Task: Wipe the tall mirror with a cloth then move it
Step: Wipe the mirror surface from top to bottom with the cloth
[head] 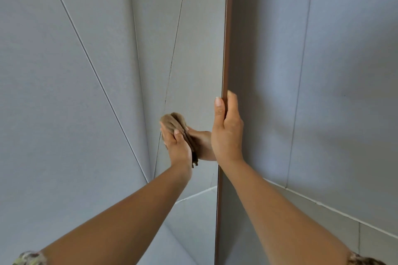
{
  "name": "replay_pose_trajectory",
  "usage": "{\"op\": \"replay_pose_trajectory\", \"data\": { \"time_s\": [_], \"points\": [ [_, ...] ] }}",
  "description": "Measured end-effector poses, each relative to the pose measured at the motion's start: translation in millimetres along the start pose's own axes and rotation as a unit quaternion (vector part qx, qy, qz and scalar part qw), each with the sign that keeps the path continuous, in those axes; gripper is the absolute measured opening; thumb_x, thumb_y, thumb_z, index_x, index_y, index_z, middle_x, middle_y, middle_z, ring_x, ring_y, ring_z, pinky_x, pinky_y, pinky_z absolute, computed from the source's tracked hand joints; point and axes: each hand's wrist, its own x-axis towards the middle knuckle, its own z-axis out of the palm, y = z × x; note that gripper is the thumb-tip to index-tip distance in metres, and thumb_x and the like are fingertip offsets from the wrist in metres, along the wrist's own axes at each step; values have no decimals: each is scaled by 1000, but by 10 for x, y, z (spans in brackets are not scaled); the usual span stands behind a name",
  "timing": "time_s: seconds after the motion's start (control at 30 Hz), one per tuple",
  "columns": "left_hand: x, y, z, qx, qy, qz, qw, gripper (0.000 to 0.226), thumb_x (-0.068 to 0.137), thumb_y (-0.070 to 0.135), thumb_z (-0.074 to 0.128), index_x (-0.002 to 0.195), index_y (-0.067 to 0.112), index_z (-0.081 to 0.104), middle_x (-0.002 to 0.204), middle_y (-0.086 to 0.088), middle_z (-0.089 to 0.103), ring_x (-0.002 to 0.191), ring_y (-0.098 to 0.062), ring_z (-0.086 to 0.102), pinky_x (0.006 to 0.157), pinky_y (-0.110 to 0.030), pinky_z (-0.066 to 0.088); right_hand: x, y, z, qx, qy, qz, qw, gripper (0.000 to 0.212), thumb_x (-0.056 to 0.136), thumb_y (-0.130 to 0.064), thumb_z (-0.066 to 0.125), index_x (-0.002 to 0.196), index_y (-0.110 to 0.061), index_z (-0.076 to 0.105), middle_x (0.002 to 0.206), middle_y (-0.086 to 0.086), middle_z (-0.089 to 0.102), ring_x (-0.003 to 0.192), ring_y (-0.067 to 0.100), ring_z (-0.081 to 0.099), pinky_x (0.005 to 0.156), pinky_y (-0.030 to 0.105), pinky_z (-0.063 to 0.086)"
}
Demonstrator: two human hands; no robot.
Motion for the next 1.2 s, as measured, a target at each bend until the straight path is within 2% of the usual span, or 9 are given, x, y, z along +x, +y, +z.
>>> {"op": "replay_pose_trajectory", "data": {
  "time_s": [0.1, 0.23, 0.27, 0.4, 0.47, 0.73, 0.9, 1.1, 1.2],
  "points": [
    [-208, 368, 43, 58, -52, 105, 991, 63, 87, 75, 34, 147, 61, 20, 163, -17, 27, 148, -52, 25, 111, -77, 25, -2, 14, -17, 15, -13, 3, 1000, 40, 102, -36, 33, 134, -14, 44, 102, -1, 61, 92, 12, 56, 81, 19, 41],
    [-397, 745, 179, 88, -103, 274, 952, 56, 110, 24, 28, 160, 23, 3, 167, 10, 1, 156, -11, -4, 125, -17, 2, -32, 75, 12, 37, -35, 10, 999, 30, 102, -36, 32, 121, -18, 47, 84, -12, 62, 79, 0, 61, 71, 14, 47],
    [-398, 703, 186, 87, -103, 281, 950, 56, 110, 23, 28, 160, 24, 3, 165, 14, -1, 156, -9, -5, 124, -15, 2, -36, 83, 22, 38, -33, 10, 999, 29, 103, -34, 32, 120, -17, 48, 81, -14, 60, 76, -4, 60, 68, 10, 46],
    [-263, 13, -14, 71, -75, 130, 986, 58, 92, 77, 30, 146, 66, 13, 166, -14, 21, 148, -56, 19, 110, -80, 21, -81, 151, 27, 25, -17, -2, 1000, 26, 103, -32, 31, 111, -14, 47, 63, -16, 44, 58, 1, 47, 58, 18, 37],
    [-201, -438, -147, 72, -83, 47, 993, 74, 76, 94, 33, 144, 67, 20, 159, -27, 29, 140, -67, 23, 98, -90, 19, -185, 224, 36, 24, -9, 4, 1000, 25, 102, -34, 32, 104, -15, 48, 59, -14, 41, 52, 4, 44, 55, 21, 33],
    [-550, -162, -128, 87, -115, 123, 982, 66, 94, 72, 37, 151, 60, 8, 162, -25, 22, 143, -65, 13, 106, -84, 19, -346, 390, 66, 80, -2, 67, 995, 33, 100, -42, 36, 87, -16, 52, 66, -23, 55, 62, -1, 53, 65, 27, 49],
    [-552, 542, 71, 125, -144, 348, 918, 57, 109, 13, 29, 158, 30, 6, 169, 3, -1, 158, -19, -9, 128, -28, -4, -349, 414, 73, 110, -11, 54, 992, 40, 96, -48, 34, 92, -15, 55, 82, -3, 65, 79, 14, 64, 75, 32, 53],
    [-779, -320, -300, 181, -217, 355, 891, 54, 107, 44, 27, 155, 55, 5, 169, 18, -9, 157, -20, -11, 127, -53, 2, -349, 427, 17, 102, -14, 59, 993, 26, 102, -33, 36, 99, -15, 55, 76, -3, 56, 74, 12, 51, 71, 20, 42],
    [-891, -511, -398, 173, -223, 306, 909, 53, 106, 44, 30, 152, 59, 8, 166, 29, -7, 157, -10, -10, 126, -55, 10, -371, 451, 60, 67, 7, 43, 997, 46, 98, -48, 30, 102, -10, 55, 69, 1, 50, 64, 11, 46, 67, 31, 42]
  ]
}}
